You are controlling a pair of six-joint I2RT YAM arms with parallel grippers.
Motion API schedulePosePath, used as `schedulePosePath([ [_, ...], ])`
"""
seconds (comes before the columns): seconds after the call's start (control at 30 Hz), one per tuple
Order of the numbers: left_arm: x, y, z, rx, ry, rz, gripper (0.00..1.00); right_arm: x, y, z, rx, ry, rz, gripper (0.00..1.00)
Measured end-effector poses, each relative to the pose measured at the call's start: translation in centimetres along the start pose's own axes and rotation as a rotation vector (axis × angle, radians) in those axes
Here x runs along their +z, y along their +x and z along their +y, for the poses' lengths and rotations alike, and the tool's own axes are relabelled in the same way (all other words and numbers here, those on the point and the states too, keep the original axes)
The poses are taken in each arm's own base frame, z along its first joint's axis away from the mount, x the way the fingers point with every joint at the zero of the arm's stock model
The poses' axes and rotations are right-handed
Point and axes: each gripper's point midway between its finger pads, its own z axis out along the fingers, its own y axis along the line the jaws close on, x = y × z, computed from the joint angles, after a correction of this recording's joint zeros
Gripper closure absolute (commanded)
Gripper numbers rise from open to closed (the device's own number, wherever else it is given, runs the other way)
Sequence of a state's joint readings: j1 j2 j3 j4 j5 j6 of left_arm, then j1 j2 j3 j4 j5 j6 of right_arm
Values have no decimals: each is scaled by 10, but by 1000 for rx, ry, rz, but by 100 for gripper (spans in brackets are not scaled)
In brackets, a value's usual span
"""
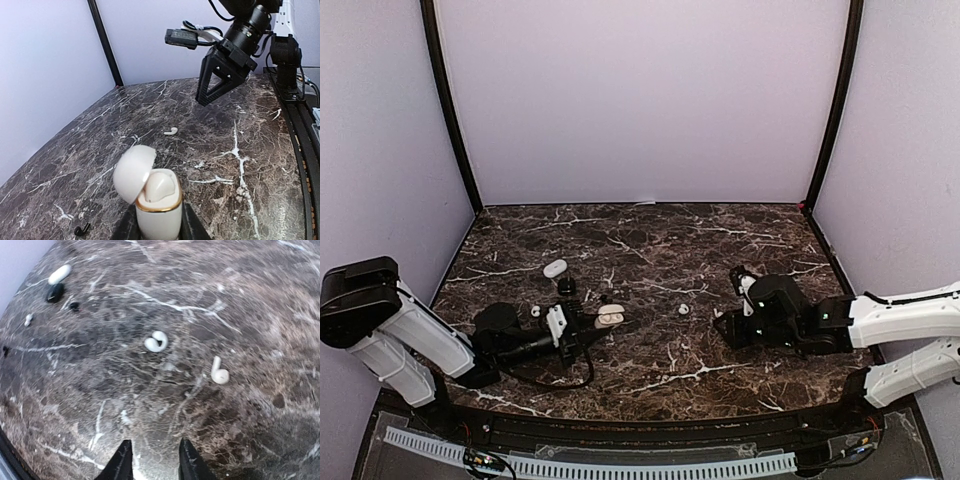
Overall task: Insert the wireless bluetooth earbuds into the charging case
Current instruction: Pick up the right earbud from the center of the board.
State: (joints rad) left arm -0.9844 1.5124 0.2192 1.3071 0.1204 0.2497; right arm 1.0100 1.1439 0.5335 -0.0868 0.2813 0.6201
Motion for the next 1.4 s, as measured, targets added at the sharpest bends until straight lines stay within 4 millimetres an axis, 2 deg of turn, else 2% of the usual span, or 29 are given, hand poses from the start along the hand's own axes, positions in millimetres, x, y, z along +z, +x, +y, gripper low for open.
schedulePosePath([
  [0.1,2,0,3,-10,-16,7,87,8,14,-27,74,84,9,53],
  [0.2,1,2,5,-19,-28,17,87,16,26,-47,127,161,21,53],
  [0.4,1,2,5,-27,-29,18,87,32,35,-67,167,245,41,54],
  [0.63,1,1,6,-27,-29,14,87,57,28,-68,112,207,79,54],
  [0.87,1,1,5,-27,-24,16,87,64,10,-68,81,92,23,54],
  [1.17,1,1,4,-27,-20,15,87,65,25,-77,33,41,-37,54],
  [1.4,1,1,2,-27,-10,13,87,69,25,-75,-32,51,-152,57],
])
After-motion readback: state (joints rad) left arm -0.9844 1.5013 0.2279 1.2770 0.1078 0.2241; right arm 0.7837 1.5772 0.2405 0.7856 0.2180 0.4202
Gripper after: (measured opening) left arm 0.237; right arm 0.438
